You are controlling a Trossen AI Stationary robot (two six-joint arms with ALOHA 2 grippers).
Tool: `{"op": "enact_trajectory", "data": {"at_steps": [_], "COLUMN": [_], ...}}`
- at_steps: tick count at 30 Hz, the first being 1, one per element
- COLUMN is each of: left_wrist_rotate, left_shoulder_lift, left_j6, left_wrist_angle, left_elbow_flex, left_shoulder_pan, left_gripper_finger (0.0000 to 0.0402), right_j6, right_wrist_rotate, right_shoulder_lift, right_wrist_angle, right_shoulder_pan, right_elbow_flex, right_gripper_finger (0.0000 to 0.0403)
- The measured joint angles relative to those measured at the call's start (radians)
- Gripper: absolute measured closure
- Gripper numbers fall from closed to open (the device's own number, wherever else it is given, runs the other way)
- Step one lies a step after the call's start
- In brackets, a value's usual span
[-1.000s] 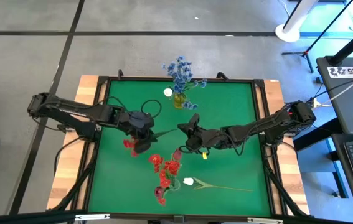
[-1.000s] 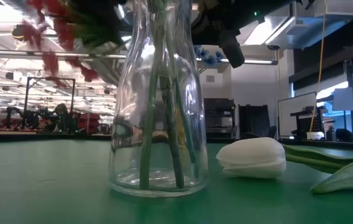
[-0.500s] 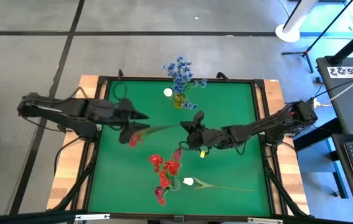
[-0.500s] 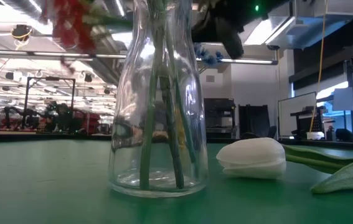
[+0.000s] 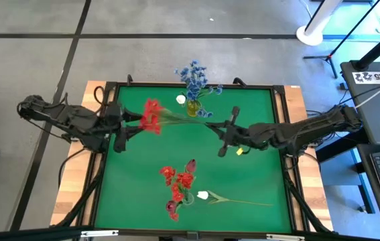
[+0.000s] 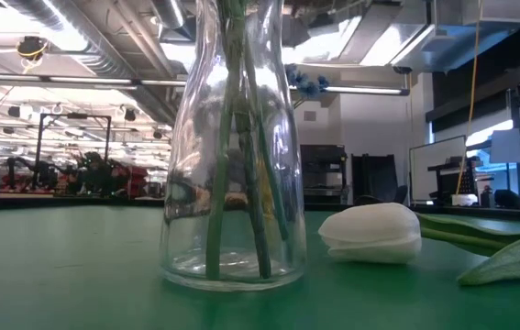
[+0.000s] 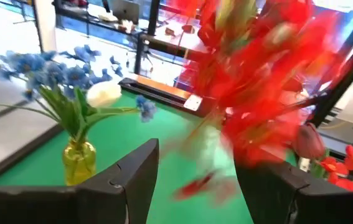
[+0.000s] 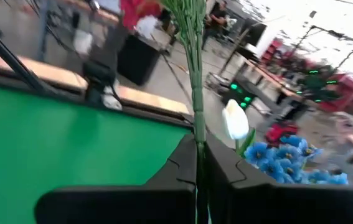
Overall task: Sort flowers into vase by color
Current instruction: Put the red flowers into the transparent vase
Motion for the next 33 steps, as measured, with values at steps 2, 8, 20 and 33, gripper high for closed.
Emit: {"op": "enact_trajectory", "data": {"at_steps": [2,8,20,33], "left_wrist_rotate": [-0.034,-0.080,-0.150,-0.178], "left_shoulder_lift": [-0.006,-0.011,0.023,0.261], "left_j6": [0.008,0.018,-0.054,0.068], "left_wrist_angle": [-0.002,-0.018,-0.061,0.195], "left_elbow_flex": [0.000,0.000,0.000,-0.001], "left_shoulder_pan": [-0.018,-0.052,-0.145,-0.160], "left_gripper_finger": [0.0199,0.0198,0.0198,0.0198], "right_j6": [0.041,0.157,0.300,0.306], "right_wrist_rotate": [-0.039,-0.196,-0.483,-0.376], "right_shoulder_lift": [-0.032,-0.088,-0.091,0.241], "right_wrist_angle": [-0.014,-0.032,0.652,1.365], "right_shoulder_pan": [0.000,0.000,0.090,0.233], "right_elbow_flex": [0.000,0.000,-0.343,-0.471], "right_gripper_finger": [0.0396,0.0396,0.0396,0.0397]}}
